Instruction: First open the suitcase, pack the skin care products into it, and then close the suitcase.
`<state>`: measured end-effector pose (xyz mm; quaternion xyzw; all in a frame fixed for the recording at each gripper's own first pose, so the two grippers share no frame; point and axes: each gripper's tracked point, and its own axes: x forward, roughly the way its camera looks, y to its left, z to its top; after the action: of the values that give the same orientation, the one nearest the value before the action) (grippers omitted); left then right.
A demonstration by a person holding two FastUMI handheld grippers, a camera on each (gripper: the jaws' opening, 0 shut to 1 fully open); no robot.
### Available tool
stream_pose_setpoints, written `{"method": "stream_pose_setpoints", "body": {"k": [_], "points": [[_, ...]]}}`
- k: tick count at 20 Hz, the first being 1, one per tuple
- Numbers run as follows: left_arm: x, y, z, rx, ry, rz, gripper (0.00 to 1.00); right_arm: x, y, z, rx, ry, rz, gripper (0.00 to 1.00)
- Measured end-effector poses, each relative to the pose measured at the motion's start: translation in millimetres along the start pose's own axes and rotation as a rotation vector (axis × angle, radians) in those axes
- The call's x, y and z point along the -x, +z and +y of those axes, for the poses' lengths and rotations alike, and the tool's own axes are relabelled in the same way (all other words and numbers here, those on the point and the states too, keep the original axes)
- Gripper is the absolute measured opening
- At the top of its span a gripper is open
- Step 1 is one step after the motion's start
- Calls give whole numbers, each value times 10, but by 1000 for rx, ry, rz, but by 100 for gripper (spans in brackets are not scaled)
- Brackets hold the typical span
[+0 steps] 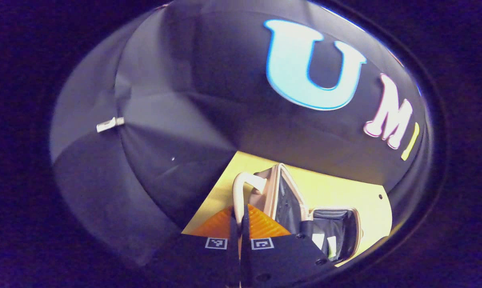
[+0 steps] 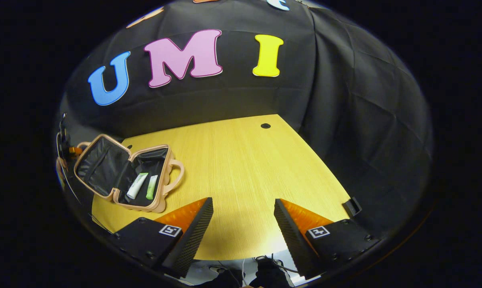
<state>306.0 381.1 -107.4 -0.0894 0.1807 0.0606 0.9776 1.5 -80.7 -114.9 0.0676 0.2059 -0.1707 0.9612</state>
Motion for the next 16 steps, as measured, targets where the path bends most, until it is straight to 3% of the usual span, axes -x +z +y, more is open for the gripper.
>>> {"method": "stream_pose_setpoints", "body": {"k": [3,5,7,10,12,14,16], "points": [[388,298,-678,-8,-168,-69,7,111,266,-151,20,33,-64,98],[644,219,-1256,38,-270,-53,7,133,466,-203,45,46,-135,98],[787,-5,-2049,19,-330,-33,7,113,563,-188,87,75,-182,97],[625,-551,-2923,-31,-367,-1,7,24,701,-150,131,155,-225,97],[461,-936,-3380,40,-377,72,9,7,788,-147,142,208,-243,97],[286,-1343,-3508,46,-338,125,10,-4,898,-114,175,263,-282,97],[102,-1730,-3608,-12,-286,158,11,-44,935,-115,198,318,-284,97]]}}
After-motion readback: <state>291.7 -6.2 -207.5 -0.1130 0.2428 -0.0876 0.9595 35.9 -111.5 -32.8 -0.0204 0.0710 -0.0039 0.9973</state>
